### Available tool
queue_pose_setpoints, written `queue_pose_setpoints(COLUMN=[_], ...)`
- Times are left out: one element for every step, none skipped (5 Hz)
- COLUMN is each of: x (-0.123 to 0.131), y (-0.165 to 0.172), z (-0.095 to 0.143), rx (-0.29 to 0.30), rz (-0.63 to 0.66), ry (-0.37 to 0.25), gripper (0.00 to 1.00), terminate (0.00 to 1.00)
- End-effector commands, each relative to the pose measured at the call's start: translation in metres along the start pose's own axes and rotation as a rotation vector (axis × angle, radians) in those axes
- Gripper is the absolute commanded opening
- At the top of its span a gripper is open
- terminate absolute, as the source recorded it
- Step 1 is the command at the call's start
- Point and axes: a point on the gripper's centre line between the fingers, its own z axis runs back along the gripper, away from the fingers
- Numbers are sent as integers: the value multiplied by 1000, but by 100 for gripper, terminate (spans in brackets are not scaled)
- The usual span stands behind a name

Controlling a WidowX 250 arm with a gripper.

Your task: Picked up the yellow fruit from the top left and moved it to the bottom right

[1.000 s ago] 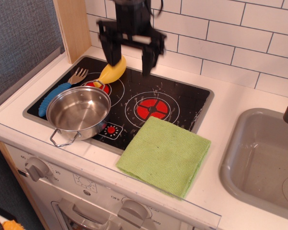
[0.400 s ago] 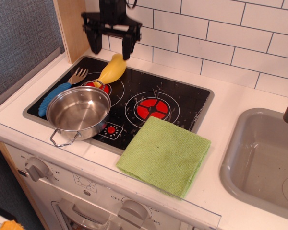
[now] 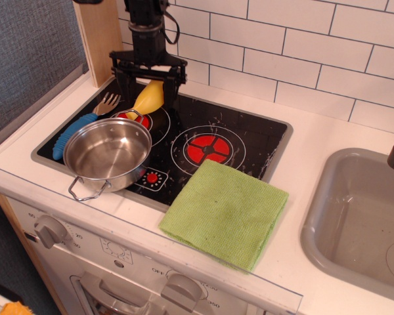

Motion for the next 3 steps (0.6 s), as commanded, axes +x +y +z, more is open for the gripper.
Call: queue_pose_setpoints(x=[2, 7, 9], y=[11, 7, -12], z=[22, 62, 112], rx=[-16, -15, -35], rz=[32, 17, -19], ry=[-82, -170, -281], gripper=[0, 0, 0], terminate=[0, 0, 0])
